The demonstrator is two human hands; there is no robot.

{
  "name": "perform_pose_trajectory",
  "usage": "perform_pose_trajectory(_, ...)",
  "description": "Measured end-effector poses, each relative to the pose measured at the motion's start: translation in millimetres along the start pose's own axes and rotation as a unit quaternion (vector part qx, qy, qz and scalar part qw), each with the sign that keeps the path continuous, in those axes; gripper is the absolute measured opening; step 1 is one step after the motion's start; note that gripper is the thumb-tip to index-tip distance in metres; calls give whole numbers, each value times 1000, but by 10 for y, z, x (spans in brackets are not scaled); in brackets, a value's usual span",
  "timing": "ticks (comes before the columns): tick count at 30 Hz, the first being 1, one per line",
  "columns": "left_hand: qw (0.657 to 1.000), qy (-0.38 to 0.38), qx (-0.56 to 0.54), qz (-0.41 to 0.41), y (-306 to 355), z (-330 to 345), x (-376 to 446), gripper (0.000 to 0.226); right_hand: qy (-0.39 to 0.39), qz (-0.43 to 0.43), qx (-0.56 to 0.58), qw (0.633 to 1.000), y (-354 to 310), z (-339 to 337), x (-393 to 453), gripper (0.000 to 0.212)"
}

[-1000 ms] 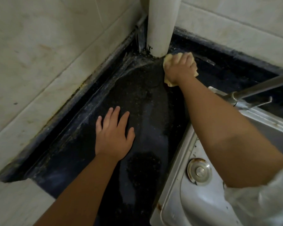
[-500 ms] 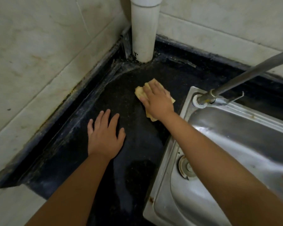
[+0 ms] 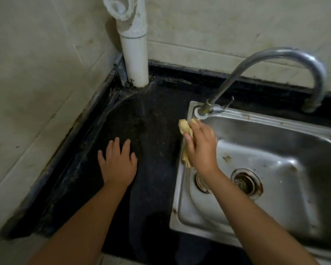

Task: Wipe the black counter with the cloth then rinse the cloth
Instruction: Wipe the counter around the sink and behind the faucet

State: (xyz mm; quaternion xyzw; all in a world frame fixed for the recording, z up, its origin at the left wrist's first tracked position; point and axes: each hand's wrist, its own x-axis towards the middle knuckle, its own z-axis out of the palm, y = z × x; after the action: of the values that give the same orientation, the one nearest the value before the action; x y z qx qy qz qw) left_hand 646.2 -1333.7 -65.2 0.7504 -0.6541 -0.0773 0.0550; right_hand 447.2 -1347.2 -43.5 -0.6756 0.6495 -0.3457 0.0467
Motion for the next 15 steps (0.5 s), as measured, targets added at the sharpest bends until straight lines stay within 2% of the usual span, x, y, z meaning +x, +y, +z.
perform_pose_trajectory(3,998,34,-21,40,119,-37,-98,48,7,26,-47,999,312,-373,-358,42)
perform_pose_trajectory(6,988,73,-29,132,339,-34,-262,39,3,61,-96,993,665,-740,-633,43)
perform_pose_trajectory(9,975,51,-30,213,644,-24,-465,36,14,78,-135,988,969,-1107,-750,42)
perform_pose_trajectory(13,957,30,-49,284,1195,-2,-673,32,32,102,-177,978,1277,-1561,-686,44)
perform_pose_trajectory(15,952,18,-50,302,1506,66,-738,47,18,100,-197,975,1511,-1710,-575,45)
